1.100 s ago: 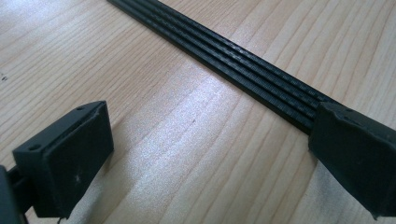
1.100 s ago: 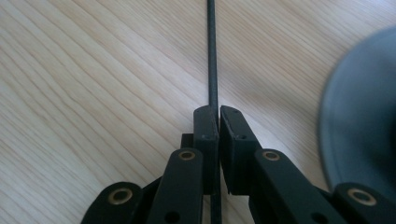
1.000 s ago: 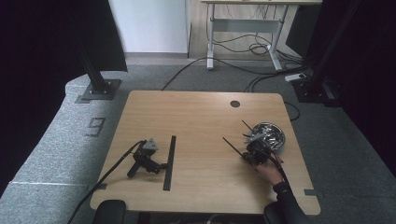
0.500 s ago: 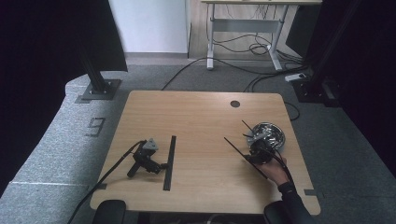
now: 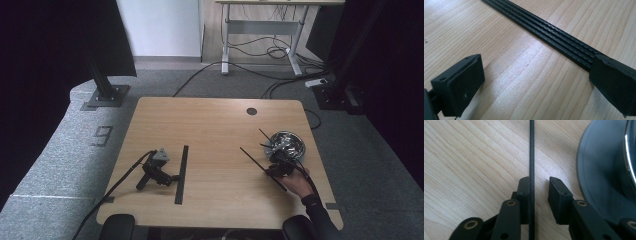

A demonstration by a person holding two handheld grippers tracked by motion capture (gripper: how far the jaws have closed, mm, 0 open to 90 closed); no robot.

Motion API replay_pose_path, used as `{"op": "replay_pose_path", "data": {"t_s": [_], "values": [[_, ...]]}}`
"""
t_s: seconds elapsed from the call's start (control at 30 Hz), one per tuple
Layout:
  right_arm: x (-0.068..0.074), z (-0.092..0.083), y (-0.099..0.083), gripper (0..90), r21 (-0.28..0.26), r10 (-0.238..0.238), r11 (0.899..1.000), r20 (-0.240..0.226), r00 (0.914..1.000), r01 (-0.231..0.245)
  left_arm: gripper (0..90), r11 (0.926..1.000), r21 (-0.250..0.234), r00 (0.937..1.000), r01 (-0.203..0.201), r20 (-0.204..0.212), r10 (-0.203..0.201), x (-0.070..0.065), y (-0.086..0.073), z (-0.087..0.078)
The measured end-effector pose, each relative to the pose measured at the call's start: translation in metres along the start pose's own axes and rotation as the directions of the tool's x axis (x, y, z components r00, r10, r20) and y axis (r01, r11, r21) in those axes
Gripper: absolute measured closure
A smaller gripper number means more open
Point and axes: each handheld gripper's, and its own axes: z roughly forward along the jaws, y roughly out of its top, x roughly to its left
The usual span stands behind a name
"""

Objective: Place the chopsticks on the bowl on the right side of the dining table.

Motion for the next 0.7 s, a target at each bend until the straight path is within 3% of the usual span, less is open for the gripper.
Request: {"op": "replay_pose_path", "data": {"t_s": [0.23, 0.43, 0.7], "values": [[-0.002, 0.000, 0.009, 77.7, 0.082, -0.017, 0.996, -0.017, 0.9997, 0.019, 0.0, 1.0000, 0.000, 1.0000, 0.000, 0.000, 0.000, 0.000, 0.000, 0.000], [-0.001, 0.001, 0.018, 82.0, 0.174, -0.026, 0.984, -0.028, 0.9993, 0.031, 0.0, 1.0000, 0.000, 1.0000, 0.001, 0.000, -0.001, 0.000, 0.000, 0.000], [0.001, 0.003, 0.024, 85.4, 0.217, -0.043, 0.975, -0.035, 0.9984, 0.050, 0.0, 1.0000, 0.000, 1.0000, 0.000, 0.000, 0.000, 0.000, 0.000, 0.000]]}}
